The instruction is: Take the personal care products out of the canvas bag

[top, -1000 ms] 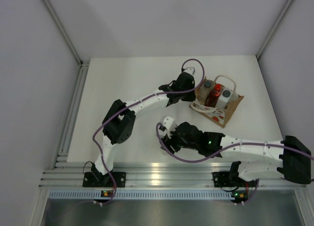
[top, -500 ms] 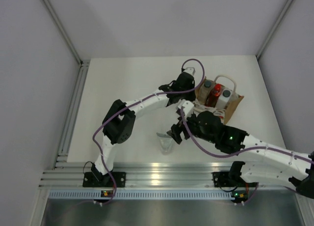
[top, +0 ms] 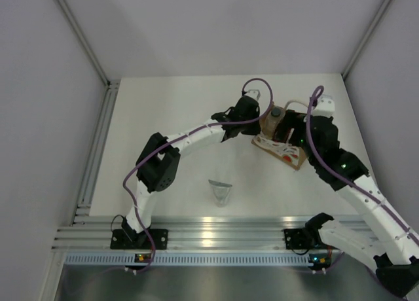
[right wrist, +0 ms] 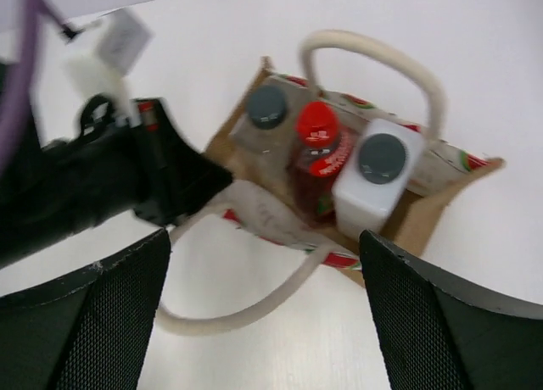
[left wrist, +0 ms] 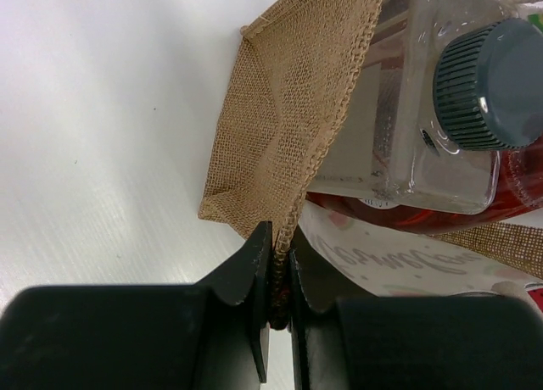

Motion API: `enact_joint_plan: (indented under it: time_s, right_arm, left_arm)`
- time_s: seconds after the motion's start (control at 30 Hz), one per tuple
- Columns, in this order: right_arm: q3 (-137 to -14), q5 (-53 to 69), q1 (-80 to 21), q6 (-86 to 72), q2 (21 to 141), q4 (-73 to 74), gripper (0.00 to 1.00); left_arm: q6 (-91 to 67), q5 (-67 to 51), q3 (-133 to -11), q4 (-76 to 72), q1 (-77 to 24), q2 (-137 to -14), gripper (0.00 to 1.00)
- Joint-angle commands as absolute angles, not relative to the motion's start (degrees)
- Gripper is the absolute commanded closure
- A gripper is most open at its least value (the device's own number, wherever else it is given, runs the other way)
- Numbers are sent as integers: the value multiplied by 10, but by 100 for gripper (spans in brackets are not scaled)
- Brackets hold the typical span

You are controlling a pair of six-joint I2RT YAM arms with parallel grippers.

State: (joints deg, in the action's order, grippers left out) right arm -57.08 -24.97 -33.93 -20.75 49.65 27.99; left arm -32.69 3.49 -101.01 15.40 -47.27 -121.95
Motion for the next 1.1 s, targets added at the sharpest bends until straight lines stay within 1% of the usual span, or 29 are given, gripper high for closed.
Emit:
enact_joint_plan:
  time_s: [0.0, 0.03, 0.13, 0.23, 0.33, 0.4, 0.43, 0.47, 0.5, 0.7, 1.07]
  right_arm:
    - [-584, -268, -264, -272, 503, 336, 12]
    - [-583, -253, -225, -275, 507, 336, 13]
    - [-583, -230, -164, -288, 533, 334, 14]
    - [-593, -213, -133, -294, 572, 333, 15]
    - [-606, -205, -122, -298, 613, 329, 18]
    - [-610, -205, -118, -301, 640, 320, 24]
    - [-613, -202, -116, -301, 647, 316, 31]
    - [-614, -202, -115, -301, 654, 313, 42]
    - [-617, -203, -114, -301, 669, 309, 45]
    - [-623, -207, -113, -300, 708, 298, 45]
    - [-606, -207, -107, -297, 757, 272, 48]
  left_arm:
    - [-317, 45, -1006, 174, -468, -1176, 100]
    - [-317, 45, -1005, 174, -468, -1175, 100]
    - [-318, 45, -1005, 174, -468, -1173, 100]
    - [-319, 43, -1004, 173, -468, -1172, 100]
    - [-320, 40, -1004, 173, -468, -1172, 100]
    - [-321, 36, -1005, 174, -468, -1172, 100]
    - [-322, 34, -1005, 174, -468, -1171, 100]
    - [-323, 33, -1005, 173, -468, -1171, 100]
    - [-323, 32, -1005, 173, -468, -1170, 100]
    - [-321, 31, -1002, 174, -468, -1167, 100]
    - [-323, 29, -1002, 174, -468, -1169, 100]
